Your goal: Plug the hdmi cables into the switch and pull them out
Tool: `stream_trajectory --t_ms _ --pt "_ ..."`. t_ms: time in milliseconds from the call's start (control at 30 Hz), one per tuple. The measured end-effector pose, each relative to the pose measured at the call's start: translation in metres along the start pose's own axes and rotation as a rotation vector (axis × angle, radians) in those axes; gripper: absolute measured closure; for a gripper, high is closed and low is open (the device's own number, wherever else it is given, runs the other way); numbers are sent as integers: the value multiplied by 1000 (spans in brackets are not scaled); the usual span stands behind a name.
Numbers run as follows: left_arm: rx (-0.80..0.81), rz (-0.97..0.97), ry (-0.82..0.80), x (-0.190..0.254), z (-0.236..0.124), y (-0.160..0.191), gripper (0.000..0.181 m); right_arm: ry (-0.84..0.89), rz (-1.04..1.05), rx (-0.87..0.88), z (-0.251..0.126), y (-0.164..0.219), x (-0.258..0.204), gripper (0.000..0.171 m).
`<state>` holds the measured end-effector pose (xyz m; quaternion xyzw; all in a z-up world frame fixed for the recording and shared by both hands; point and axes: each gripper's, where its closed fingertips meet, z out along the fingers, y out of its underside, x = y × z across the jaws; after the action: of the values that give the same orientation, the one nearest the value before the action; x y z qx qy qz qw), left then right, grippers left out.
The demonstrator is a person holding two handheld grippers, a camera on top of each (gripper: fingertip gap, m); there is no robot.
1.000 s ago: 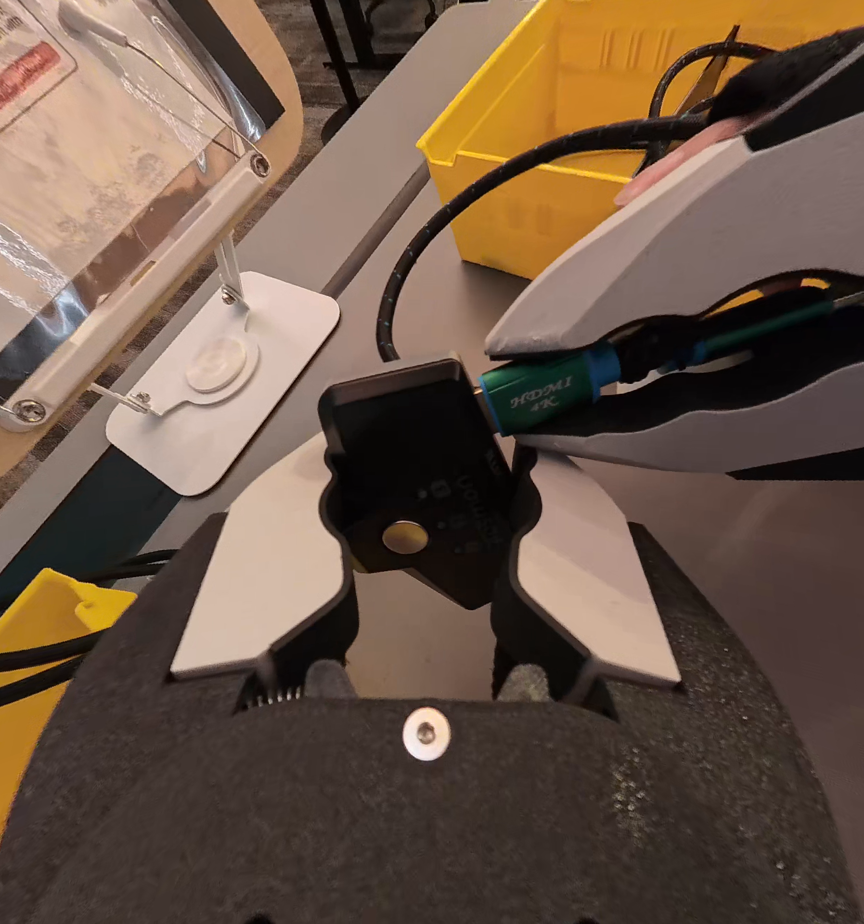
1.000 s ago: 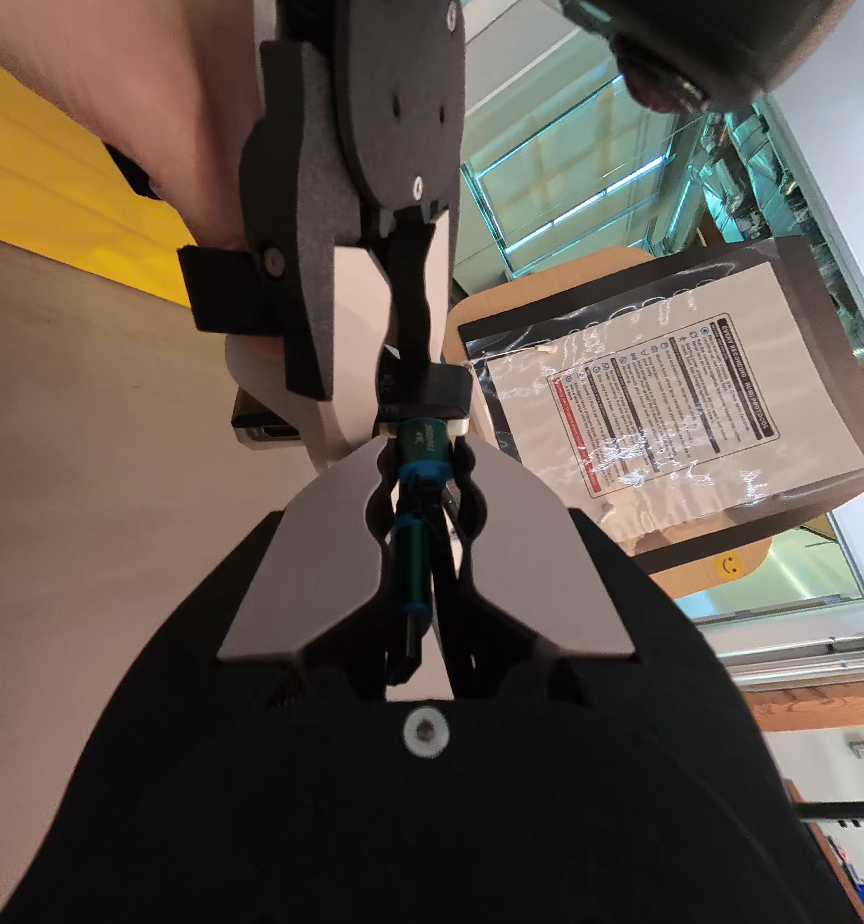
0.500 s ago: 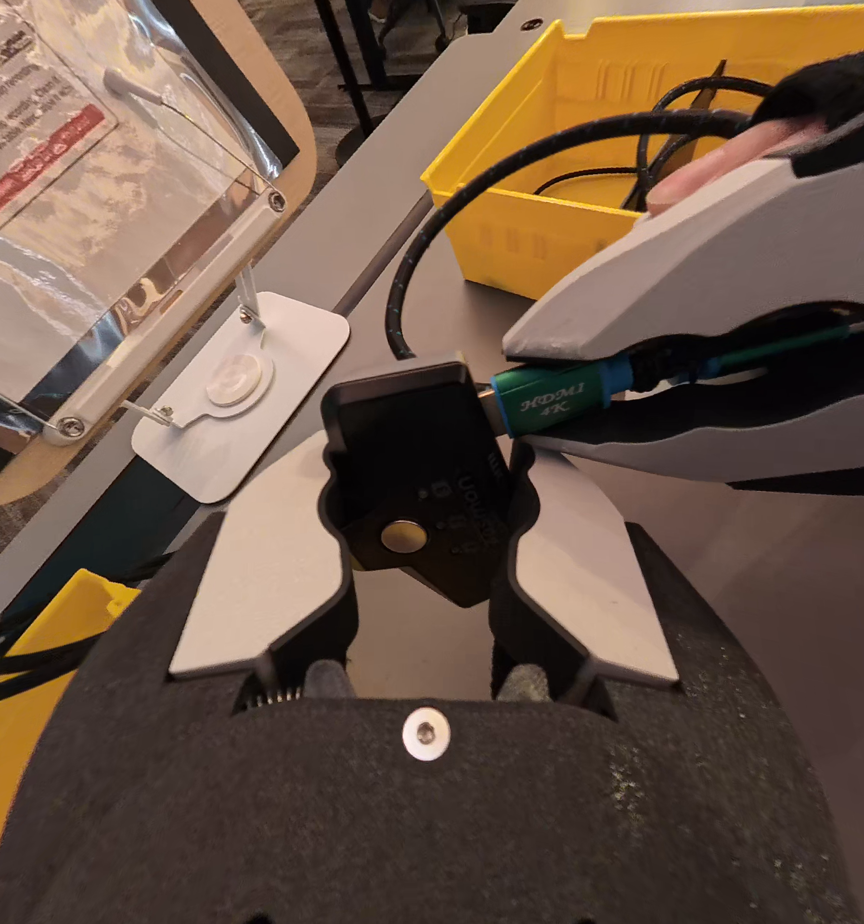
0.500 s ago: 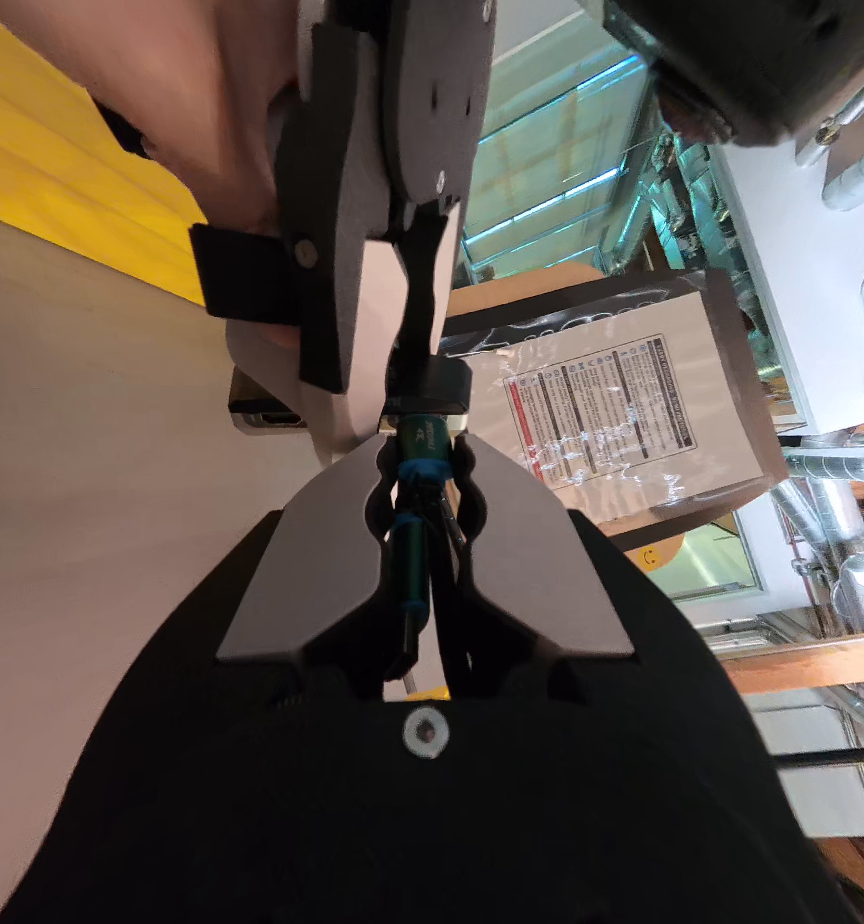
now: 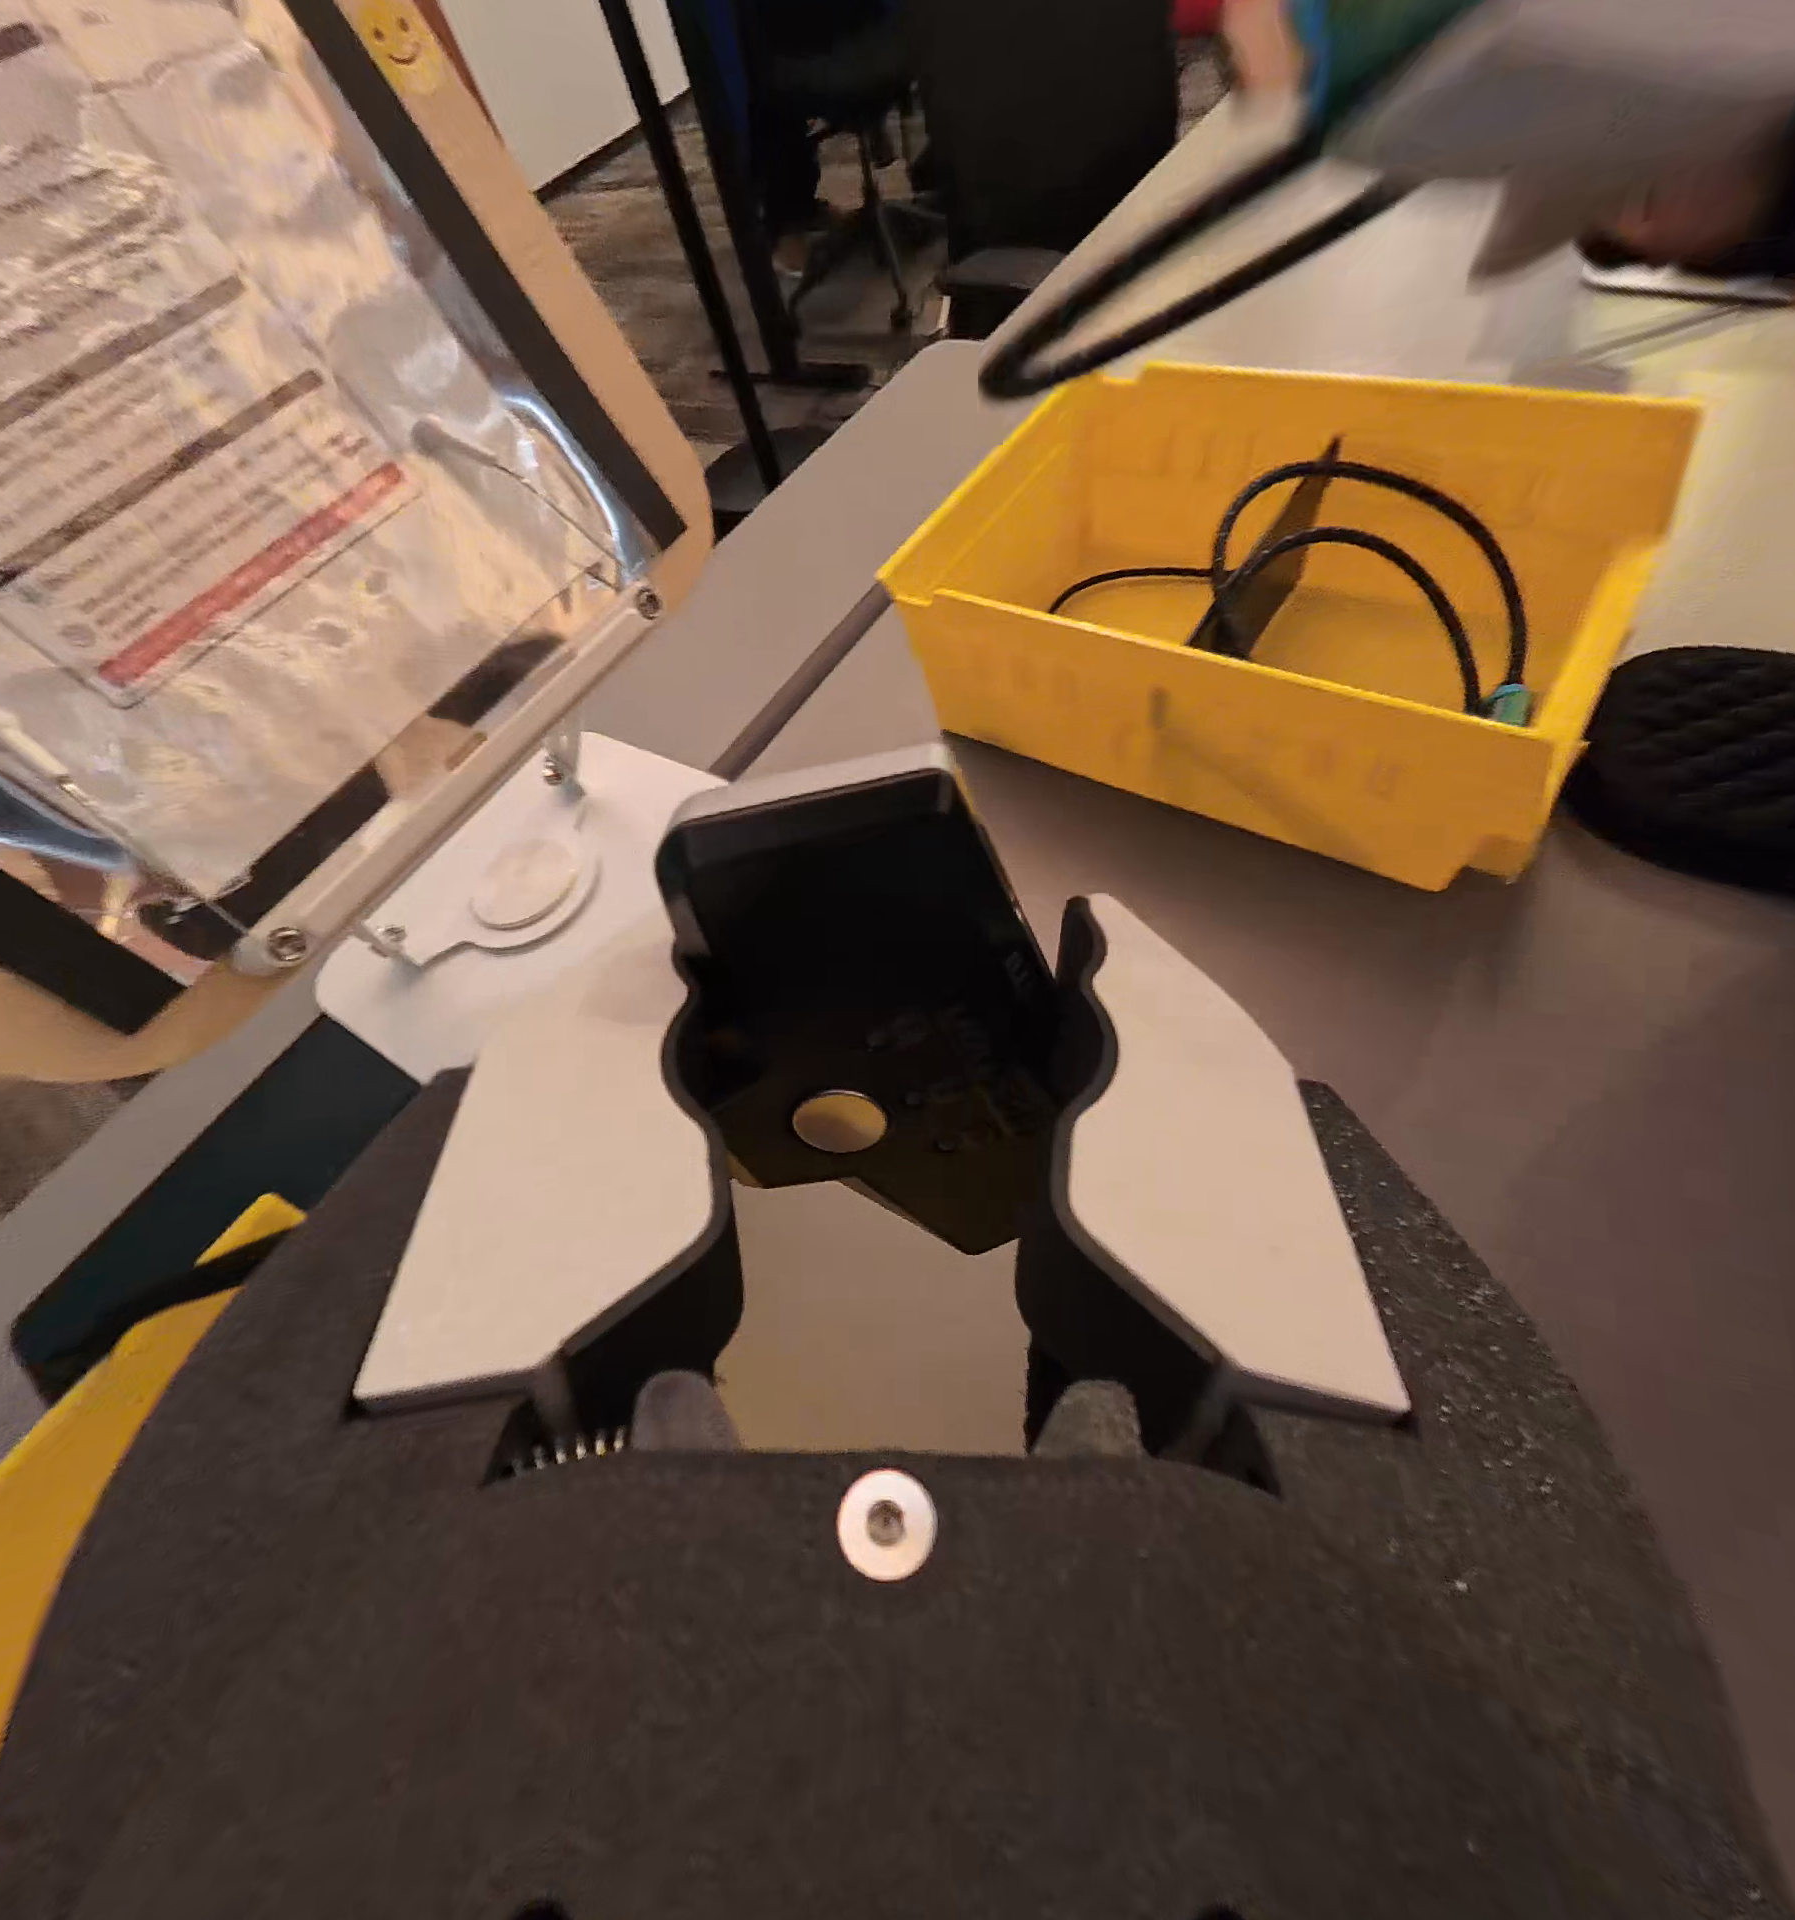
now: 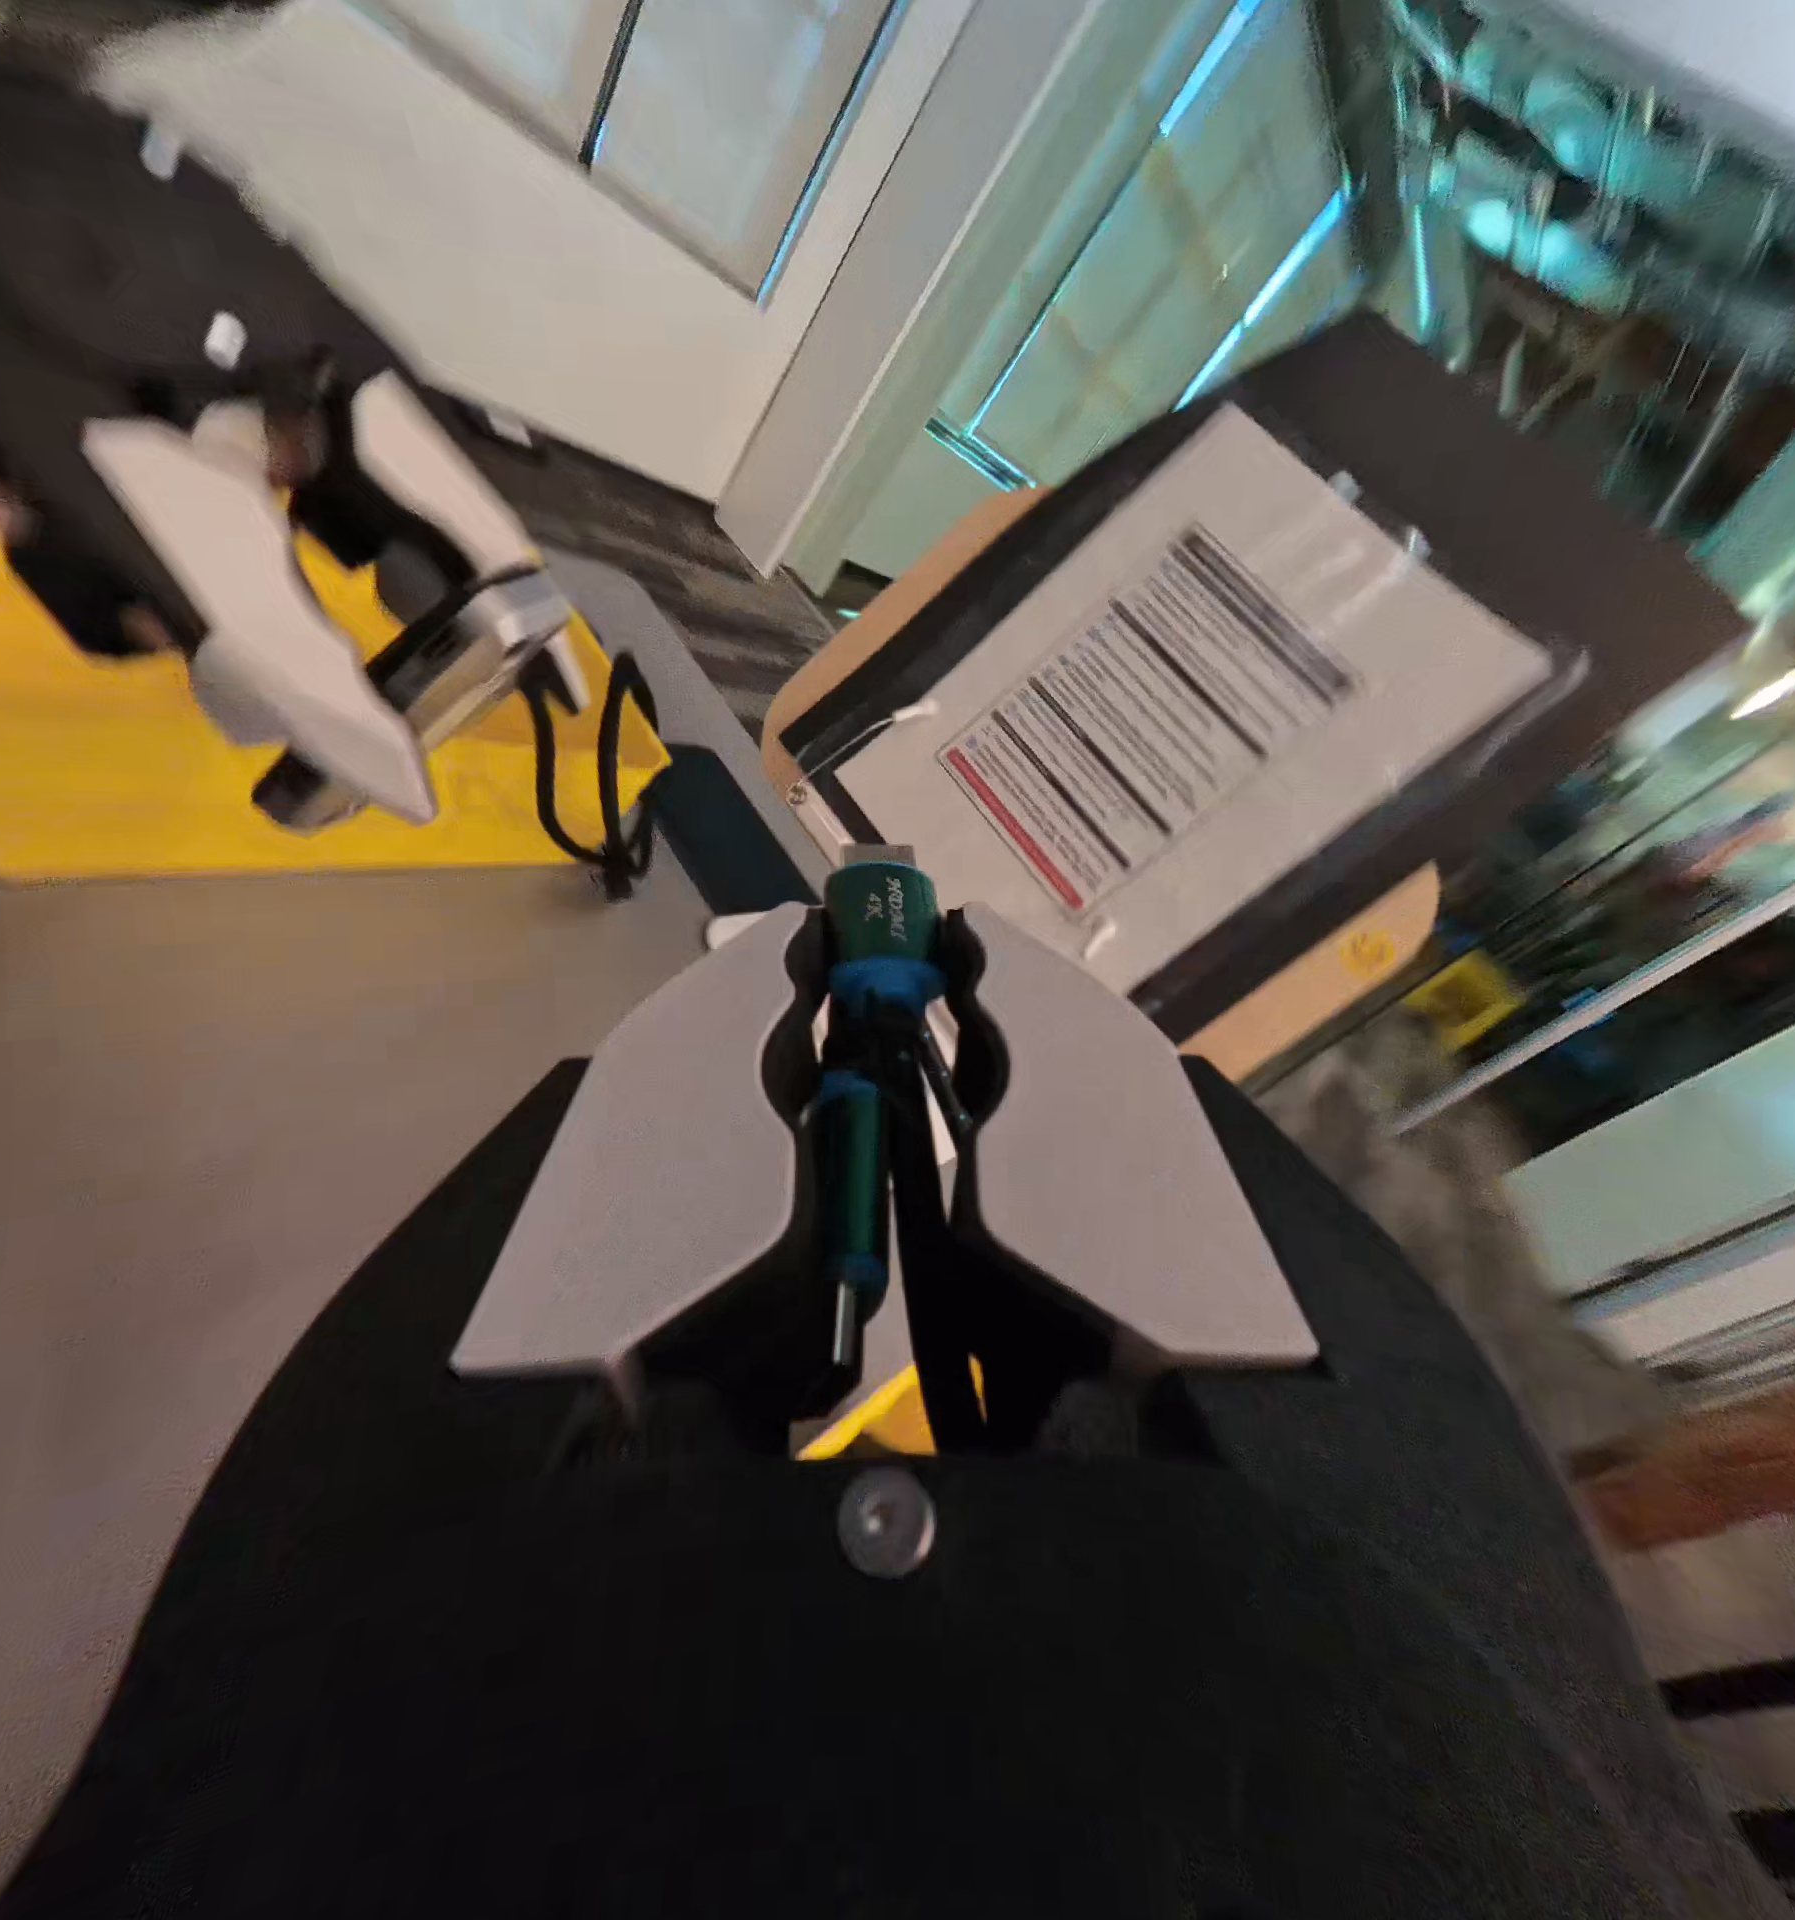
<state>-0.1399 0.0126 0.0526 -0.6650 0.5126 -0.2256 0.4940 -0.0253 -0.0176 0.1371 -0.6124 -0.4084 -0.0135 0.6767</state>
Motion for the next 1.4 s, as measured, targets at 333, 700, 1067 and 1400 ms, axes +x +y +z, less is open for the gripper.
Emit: stream_trajectory --t_ms 333,700,1067,1400 --pt "-85 86 38 24 12 9 116 -531 730 -193 -100 89 26 149" --pt "-105 117 56 35 15 11 117 -886 935 -642 -62 197 -47 149" --pt "-99 131 80 42 13 8 116 -489 668 -416 -53 192 27 129" --pt "19 71 153 52 1 -12 117 91 -134 381 -67 15 65 130"
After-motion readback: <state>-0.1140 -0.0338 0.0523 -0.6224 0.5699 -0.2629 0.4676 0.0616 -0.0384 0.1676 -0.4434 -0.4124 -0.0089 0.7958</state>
